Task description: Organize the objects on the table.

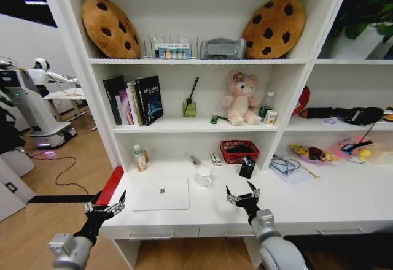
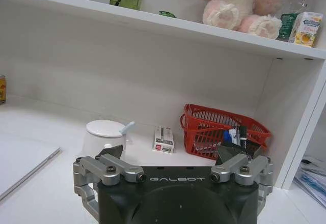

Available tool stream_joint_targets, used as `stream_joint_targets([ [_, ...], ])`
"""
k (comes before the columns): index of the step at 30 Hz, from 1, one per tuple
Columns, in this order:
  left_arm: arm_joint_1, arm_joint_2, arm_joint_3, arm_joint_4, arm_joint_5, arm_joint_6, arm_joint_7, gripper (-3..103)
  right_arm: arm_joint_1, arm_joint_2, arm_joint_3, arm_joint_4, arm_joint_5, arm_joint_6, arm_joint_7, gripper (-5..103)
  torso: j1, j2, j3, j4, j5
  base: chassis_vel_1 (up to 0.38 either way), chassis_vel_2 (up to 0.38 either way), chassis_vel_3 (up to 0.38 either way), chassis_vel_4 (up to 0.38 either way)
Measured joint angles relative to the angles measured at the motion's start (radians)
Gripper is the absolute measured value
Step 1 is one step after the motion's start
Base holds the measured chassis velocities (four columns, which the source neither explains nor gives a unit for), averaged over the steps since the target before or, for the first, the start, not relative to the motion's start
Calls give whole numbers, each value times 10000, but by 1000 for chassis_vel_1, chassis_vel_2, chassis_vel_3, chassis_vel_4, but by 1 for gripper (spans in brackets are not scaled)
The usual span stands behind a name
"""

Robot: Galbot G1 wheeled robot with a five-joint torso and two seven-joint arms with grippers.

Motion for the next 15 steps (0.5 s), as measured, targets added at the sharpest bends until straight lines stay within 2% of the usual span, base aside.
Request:
stream_joint_targets([
  [8,0,0,0,0,0,0,5,100,-107,-2,6,34,26,-18,-65,100,-3,2,0,-2,2,212,-233,-238,246],
  [15,0,0,-1,0,0,0,3,100,-181,-3,-1,35,17,-13,-168,100,-1,2,0,-1,1,319,-321,-331,331],
])
